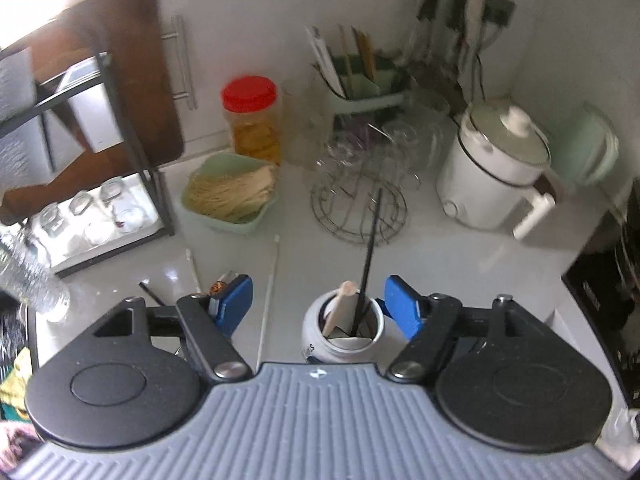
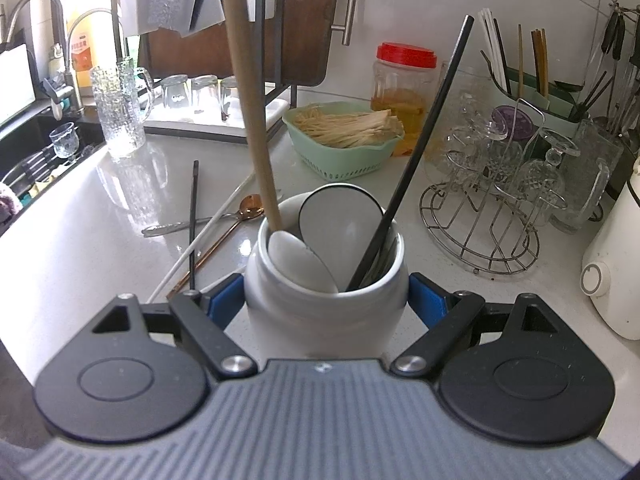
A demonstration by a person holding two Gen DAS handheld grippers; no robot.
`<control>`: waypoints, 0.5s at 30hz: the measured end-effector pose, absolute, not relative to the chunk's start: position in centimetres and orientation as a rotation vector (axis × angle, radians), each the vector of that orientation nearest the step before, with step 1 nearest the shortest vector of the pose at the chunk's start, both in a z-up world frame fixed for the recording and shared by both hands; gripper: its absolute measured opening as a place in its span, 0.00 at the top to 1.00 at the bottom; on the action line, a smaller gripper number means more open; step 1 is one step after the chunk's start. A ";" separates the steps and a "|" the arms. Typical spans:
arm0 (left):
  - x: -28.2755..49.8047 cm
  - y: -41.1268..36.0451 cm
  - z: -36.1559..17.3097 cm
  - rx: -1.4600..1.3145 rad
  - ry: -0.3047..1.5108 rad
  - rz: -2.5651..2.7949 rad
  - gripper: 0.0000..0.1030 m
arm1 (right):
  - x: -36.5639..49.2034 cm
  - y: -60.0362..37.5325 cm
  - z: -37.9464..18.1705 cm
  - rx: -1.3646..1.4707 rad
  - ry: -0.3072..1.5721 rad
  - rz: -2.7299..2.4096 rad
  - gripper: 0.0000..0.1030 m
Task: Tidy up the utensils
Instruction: 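Open the left tool to release the wooden chopstick and withdraw, then move the left tool to the pile and grasp a white chopstick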
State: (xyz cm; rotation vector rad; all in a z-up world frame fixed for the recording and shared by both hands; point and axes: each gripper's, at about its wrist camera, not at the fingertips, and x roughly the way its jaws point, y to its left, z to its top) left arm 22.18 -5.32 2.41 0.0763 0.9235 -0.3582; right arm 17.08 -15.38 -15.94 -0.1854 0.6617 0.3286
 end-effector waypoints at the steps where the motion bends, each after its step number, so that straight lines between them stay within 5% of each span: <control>1: 21.8 -4.9 2.4 0.062 0.915 -0.349 0.25 | 17.1 -15.3 -16.0 -0.186 0.660 0.329 0.13; 15: 18.4 0.9 -0.6 -0.077 0.887 -0.178 0.25 | 16.8 -15.4 -16.0 -0.176 0.648 0.324 0.13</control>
